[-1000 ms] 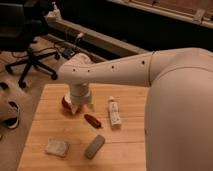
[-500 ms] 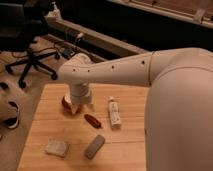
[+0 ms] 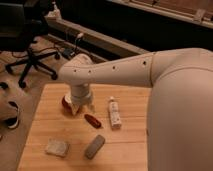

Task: Place the eraser in the ceramic cup

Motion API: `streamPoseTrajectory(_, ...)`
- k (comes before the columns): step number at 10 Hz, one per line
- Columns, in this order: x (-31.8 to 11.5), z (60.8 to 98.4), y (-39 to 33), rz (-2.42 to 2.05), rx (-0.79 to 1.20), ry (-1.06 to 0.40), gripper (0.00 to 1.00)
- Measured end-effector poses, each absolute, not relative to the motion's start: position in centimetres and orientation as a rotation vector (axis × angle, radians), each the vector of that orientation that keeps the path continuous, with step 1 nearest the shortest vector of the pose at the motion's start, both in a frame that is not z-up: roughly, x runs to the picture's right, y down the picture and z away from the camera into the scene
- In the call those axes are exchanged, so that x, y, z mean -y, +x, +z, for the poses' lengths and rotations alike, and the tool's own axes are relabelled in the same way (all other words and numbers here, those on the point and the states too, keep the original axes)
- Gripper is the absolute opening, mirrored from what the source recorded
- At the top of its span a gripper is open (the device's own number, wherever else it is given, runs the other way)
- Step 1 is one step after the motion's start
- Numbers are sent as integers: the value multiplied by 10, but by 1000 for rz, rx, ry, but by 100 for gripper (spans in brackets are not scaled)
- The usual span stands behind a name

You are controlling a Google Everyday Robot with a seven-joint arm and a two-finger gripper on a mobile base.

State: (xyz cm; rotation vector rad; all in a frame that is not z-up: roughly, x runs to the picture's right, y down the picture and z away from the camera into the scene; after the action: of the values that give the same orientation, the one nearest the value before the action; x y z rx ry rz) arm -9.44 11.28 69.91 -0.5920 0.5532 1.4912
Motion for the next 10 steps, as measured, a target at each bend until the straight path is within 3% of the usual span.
streamPoseTrajectory(5, -174, 678, -54, 1640, -640, -615, 65)
streamPoseTrajectory(10, -216, 687, -49, 1697, -549, -593, 65)
